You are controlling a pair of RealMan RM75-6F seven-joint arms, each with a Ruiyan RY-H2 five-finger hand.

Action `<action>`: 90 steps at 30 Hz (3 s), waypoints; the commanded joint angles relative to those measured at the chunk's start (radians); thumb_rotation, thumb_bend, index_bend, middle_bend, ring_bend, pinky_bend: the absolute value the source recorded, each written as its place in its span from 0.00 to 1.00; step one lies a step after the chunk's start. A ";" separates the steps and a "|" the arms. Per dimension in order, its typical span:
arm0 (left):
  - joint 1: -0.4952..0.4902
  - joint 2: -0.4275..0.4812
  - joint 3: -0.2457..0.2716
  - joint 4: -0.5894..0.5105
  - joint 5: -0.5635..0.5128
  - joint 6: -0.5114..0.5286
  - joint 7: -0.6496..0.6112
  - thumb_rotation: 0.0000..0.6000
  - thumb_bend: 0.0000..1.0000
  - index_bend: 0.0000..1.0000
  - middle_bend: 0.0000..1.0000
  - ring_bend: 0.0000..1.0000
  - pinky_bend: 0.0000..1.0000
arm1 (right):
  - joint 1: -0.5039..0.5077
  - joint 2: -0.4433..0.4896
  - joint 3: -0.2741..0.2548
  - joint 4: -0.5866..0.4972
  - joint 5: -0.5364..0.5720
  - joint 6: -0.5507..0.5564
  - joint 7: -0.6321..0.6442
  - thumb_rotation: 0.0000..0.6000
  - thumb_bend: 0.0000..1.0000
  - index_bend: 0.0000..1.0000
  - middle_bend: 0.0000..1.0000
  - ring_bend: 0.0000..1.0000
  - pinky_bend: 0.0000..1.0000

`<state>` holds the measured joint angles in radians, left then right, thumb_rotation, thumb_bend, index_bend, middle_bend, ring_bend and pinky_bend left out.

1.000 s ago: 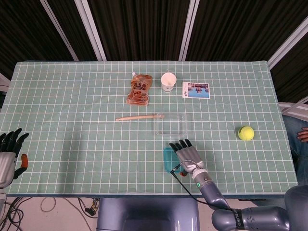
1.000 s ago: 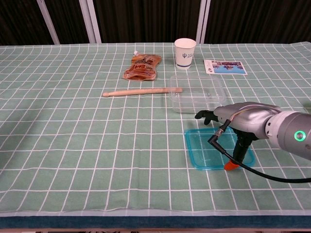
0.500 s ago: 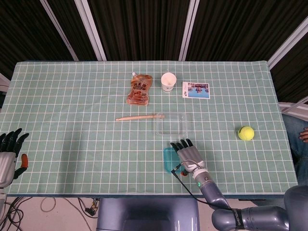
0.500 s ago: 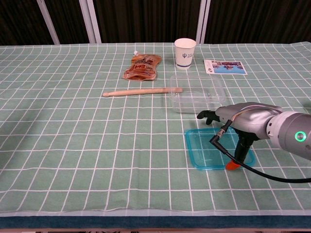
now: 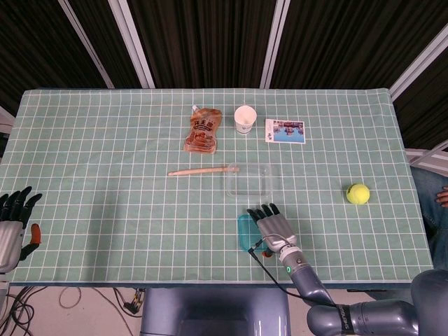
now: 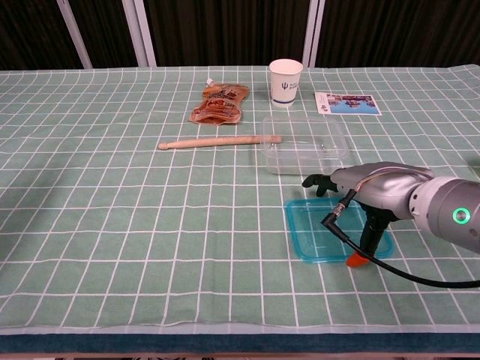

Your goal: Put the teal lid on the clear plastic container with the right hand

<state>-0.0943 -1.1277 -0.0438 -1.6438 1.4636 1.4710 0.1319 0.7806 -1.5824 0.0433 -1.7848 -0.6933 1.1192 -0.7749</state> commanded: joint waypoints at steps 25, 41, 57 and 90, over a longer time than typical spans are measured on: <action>0.000 0.000 -0.001 0.000 -0.002 0.000 -0.001 1.00 0.66 0.11 0.00 0.00 0.00 | 0.006 -0.005 0.004 0.006 0.012 0.004 -0.009 1.00 0.13 0.00 0.18 0.00 0.00; 0.000 0.001 -0.001 -0.001 -0.004 -0.001 0.000 1.00 0.66 0.11 0.00 0.00 0.00 | 0.005 -0.009 -0.002 0.018 0.012 -0.003 -0.004 1.00 0.13 0.00 0.19 0.00 0.00; 0.001 0.000 -0.004 -0.004 -0.012 -0.001 0.004 1.00 0.66 0.11 0.00 0.00 0.00 | 0.002 -0.015 -0.009 0.026 0.010 -0.003 -0.008 1.00 0.13 0.00 0.24 0.00 0.00; 0.002 0.005 -0.003 -0.009 -0.018 -0.006 -0.006 1.00 0.66 0.11 0.00 0.00 0.00 | -0.022 -0.014 -0.003 0.050 -0.072 -0.031 0.088 1.00 0.17 0.06 0.42 0.09 0.00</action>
<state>-0.0921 -1.1229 -0.0472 -1.6531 1.4456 1.4649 0.1264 0.7633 -1.6007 0.0377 -1.7333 -0.7568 1.0909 -0.6954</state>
